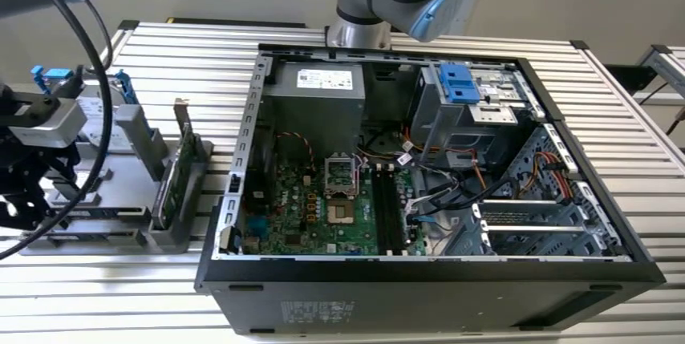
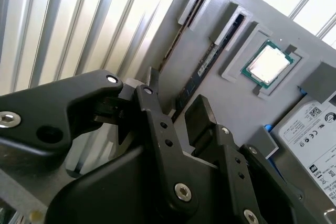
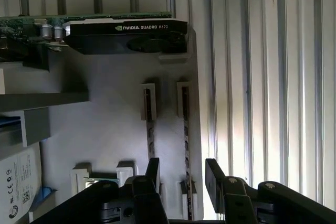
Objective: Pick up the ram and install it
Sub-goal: 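Pick up the ram and move it above insertion slot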
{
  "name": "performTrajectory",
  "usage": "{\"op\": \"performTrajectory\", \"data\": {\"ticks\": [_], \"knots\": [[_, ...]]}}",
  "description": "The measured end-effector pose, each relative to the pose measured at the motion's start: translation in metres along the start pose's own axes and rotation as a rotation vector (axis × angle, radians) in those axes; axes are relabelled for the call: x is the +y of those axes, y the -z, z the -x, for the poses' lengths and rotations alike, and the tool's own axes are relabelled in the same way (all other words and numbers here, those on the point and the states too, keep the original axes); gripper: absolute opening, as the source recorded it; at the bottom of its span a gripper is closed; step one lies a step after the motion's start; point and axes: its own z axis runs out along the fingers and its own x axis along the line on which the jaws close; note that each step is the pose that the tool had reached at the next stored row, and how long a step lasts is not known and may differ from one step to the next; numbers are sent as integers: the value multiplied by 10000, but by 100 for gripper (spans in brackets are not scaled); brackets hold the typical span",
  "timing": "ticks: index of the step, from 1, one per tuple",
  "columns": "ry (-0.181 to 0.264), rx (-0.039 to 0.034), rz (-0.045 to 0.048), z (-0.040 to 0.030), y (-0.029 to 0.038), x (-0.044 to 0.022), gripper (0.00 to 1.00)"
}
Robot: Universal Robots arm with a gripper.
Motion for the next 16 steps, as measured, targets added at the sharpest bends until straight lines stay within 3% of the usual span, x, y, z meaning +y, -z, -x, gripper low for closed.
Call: {"op": "performTrajectory", "data": {"ticks": [16], "knots": [[1, 0, 0, 57, -166, 1, 100]]}}
